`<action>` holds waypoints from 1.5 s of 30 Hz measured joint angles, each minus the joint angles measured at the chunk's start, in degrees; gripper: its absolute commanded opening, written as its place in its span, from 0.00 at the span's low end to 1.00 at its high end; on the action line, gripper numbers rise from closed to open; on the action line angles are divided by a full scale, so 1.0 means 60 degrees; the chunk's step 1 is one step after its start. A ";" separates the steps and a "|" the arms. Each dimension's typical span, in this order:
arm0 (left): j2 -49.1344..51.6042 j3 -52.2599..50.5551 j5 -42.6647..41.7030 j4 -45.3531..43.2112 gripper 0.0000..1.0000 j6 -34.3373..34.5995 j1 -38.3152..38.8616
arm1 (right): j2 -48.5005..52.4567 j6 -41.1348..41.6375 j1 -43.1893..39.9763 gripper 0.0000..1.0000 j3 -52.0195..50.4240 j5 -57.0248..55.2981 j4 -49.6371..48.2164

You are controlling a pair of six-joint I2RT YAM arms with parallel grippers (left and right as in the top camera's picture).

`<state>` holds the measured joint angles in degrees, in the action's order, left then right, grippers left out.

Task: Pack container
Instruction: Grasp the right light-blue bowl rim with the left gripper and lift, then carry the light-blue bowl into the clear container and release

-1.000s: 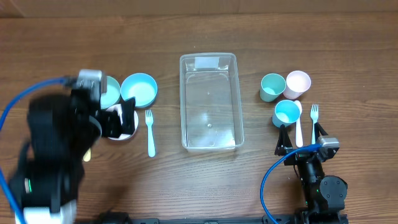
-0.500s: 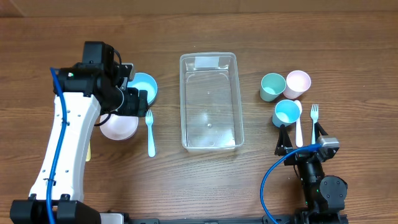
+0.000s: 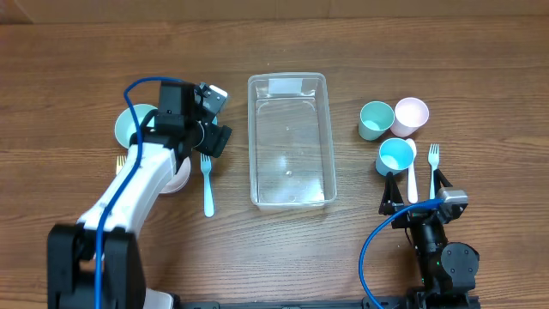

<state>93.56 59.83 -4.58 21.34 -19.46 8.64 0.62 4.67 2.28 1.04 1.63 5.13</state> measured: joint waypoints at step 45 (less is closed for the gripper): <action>-0.2051 0.0590 0.1279 -0.2142 0.04 -0.0754 0.3395 | 0.0004 0.0000 0.0000 1.00 0.0000 0.0000 0.0000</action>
<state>81.25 63.37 3.09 8.49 -23.99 29.02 0.64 4.67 2.28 1.04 1.63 5.13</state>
